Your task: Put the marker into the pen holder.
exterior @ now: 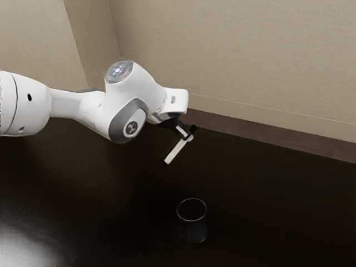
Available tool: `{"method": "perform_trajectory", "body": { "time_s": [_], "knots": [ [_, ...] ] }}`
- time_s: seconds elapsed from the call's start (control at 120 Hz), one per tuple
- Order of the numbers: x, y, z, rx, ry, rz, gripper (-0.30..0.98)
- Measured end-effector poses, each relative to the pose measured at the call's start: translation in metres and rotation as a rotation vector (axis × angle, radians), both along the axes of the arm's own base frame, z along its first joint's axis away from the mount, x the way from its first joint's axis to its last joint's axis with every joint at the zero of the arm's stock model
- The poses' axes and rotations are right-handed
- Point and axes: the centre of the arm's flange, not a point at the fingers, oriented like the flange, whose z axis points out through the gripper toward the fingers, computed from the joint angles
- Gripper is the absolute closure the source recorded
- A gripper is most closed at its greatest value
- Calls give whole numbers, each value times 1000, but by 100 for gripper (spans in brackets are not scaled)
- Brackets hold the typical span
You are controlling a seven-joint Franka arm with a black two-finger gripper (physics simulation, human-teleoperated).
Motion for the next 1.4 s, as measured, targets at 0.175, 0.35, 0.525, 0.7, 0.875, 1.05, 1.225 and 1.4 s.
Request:
{"method": "perform_trajectory", "body": {
  "time_s": [0.175,0.35,0.525,0.7,0.875,1.05,1.225,1.4],
  "knots": [
    [-9,-52,-18,-62,-19,-30,79],
    [-31,-108,-25,-112,-35,-86,79],
    [-42,-99,-50,-119,-6,-54,79],
    [-57,-92,-65,-121,20,-38,78],
    [-69,-86,-88,-113,47,-22,75],
    [-74,-80,-99,-113,54,-5,73],
    [-76,-81,-102,-113,57,-5,55],
    [-20,-36,75,-183,-49,26,24]
  ]
}}
